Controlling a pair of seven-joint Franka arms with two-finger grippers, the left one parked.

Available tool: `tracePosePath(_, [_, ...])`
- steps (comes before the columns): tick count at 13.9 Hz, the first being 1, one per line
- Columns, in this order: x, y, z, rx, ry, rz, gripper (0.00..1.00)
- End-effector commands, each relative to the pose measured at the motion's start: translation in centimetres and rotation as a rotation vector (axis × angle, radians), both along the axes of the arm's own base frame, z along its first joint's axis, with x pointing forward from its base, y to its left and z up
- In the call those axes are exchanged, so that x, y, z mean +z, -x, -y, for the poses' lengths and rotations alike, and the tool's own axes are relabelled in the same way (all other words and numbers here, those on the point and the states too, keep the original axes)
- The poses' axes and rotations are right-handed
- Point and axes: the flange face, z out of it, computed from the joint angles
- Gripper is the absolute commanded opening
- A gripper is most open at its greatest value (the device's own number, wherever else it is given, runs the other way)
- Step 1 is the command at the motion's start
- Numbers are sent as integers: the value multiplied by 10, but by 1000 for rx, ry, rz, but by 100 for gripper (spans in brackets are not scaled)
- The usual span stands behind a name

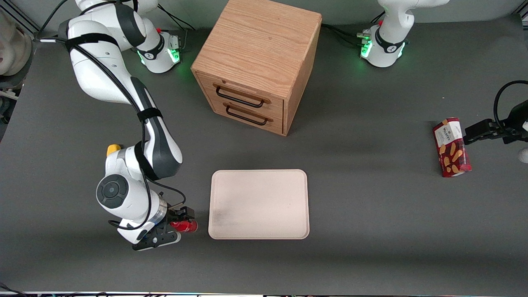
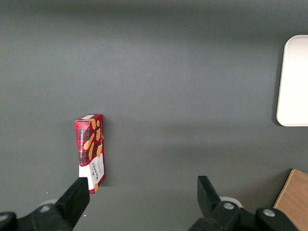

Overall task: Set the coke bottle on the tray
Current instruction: 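Lower the open right gripper around the bottle's cap end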

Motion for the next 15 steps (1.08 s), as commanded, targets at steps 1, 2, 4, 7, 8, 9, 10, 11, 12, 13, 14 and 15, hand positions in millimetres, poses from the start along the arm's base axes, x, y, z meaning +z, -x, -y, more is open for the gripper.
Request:
tracePosePath(1, [-1, -4, -3, -21, -20, 5, 95])
tracePosePath(2, [-1, -4, -3, -21, -19, 4, 91])
tracePosePath(4, [-1, -4, -4, -22, -22, 3, 85])
tracePosePath(7, [0, -4, -4, -21, -24, 4, 60])
tracePosePath(8, [0, -4, -4, -21, -24, 4, 50])
tracePosePath(9, [0, -4, -4, -20, -23, 4, 38])
tracePosePath(10, [0, -5, -1, -16, -21, 5, 19])
tracePosePath(11, [0, -5, 0, -12, -20, 2, 0])
tracePosePath(12, [0, -5, 0, -12, -18, 1, 0])
tracePosePath(13, [1, -5, 0, -13, -16, 3, 0])
tracePosePath(14, [4, -5, 1, -9, -9, 5, 0])
tracePosePath(15, [10, -5, 5, -9, -2, 9, 0])
